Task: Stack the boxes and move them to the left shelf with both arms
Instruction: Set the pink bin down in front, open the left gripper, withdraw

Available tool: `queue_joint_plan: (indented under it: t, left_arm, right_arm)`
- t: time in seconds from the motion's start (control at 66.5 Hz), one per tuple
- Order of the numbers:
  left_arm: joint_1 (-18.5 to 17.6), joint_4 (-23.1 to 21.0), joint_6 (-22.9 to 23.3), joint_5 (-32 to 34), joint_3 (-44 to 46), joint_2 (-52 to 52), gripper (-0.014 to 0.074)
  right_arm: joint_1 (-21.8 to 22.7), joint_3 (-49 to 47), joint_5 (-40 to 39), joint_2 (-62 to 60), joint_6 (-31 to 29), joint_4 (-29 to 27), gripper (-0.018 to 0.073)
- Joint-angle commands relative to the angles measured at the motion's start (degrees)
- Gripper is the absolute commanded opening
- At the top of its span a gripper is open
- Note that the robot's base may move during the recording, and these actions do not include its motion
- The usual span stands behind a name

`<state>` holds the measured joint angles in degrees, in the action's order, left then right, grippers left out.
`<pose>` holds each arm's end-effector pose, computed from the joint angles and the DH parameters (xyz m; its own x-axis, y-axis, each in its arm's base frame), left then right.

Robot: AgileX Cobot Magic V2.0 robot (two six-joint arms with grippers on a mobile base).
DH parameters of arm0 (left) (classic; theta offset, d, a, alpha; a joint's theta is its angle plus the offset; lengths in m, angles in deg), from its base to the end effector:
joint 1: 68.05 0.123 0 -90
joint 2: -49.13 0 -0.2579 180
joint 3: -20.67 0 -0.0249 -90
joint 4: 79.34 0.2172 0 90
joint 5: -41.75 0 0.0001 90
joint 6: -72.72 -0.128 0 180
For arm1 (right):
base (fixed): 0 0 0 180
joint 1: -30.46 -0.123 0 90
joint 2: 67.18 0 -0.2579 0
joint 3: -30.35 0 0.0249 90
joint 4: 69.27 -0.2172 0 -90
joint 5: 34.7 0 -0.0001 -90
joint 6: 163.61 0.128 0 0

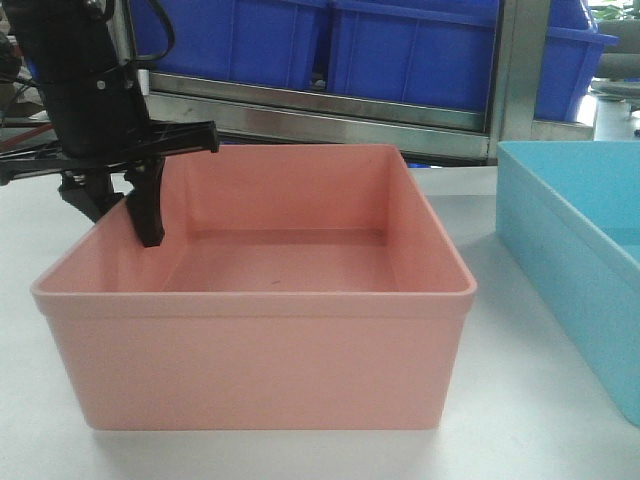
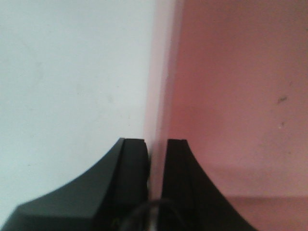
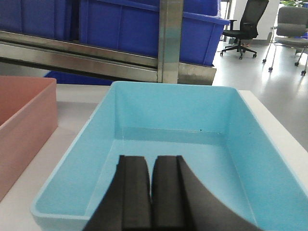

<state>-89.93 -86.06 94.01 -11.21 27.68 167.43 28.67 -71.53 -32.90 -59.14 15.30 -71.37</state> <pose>0.3376 -0.1485 0.1718 -0.9754 -0.0676 -0.2097 -0.0252 0.9797 -0.1987 0.0876 0.0029 0.2029 0.0350 0.0187 -0.9992 -0.0330 0.9993 0.0176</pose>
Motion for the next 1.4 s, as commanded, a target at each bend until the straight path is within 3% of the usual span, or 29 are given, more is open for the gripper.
queue_joint_plan:
  t: [0.0,0.15,0.24,0.331,0.406,0.571,0.782,0.977,1.112,1.217,1.383]
  left_arm:
    - [-0.41,0.02,0.83,1.08,1.27,-3.59,0.0001]
    - [-0.41,-0.08,0.29,0.58,1.27,-3.59,0.0049]
    - [-0.41,-1.14,-1.76,-0.39,1.58,-3.59,0.0194]
    - [-0.41,-1.58,-2.94,-1.97,2.92,-3.59,0.0401]
    - [-0.41,-1.48,-3.07,-2.92,4.18,-3.72,0.0510]
    - [-0.41,-1.48,-9.07,-6.67,7.46,-5.89,0.0553]
    - [-0.41,1.89,-16.72,-6.87,5.66,-17.65,0.0459]
    - [-0.41,9.07,-17.38,-1.55,-3.36,-34.54,0.0242]
    - [-0.41,10.91,-17.38,5.28,-12.53,-46.03,0.0094]
    - [-0.41,13.25,-17.38,10.35,-20.44,-54.68,-0.0018]
    - [-0.41,16.87,-17.38,16.51,-32.29,-65.70,-0.0010]
  right_arm:
    - [-0.07,-1.12,-5.71,-1.19,-0.11,0.38,0.0050]
    - [-0.07,-1.12,-5.71,-1.19,-0.11,0.38,0.0050]
    - [-0.07,-1.12,-5.65,-1.19,-0.11,0.38,0.0050]
    - [-0.07,-1.12,-5.65,-1.19,-0.11,0.38,0.0050]
    - [-0.07,-1.12,-5.65,-1.19,-0.11,0.38,0.0050]
    - [-0.07,-1.12,-5.59,-1.19,-0.11,0.38,0.0050]
    - [-0.07,-1.12,-5.59,-1.19,-0.11,0.38,0.0050]
    - [-0.07,-1.12,-5.70,-1.19,-0.11,0.38,0.0050]
    - [-0.07,-1.12,-6.51,-1.19,-0.06,0.29,0.0050]
    - [-0.07,-1.42,-7.77,-1.19,0.17,-4.07,0.0050]
    - [-0.07,-5.78,-4.83,0.03,0.17,-6.12,0.0050]
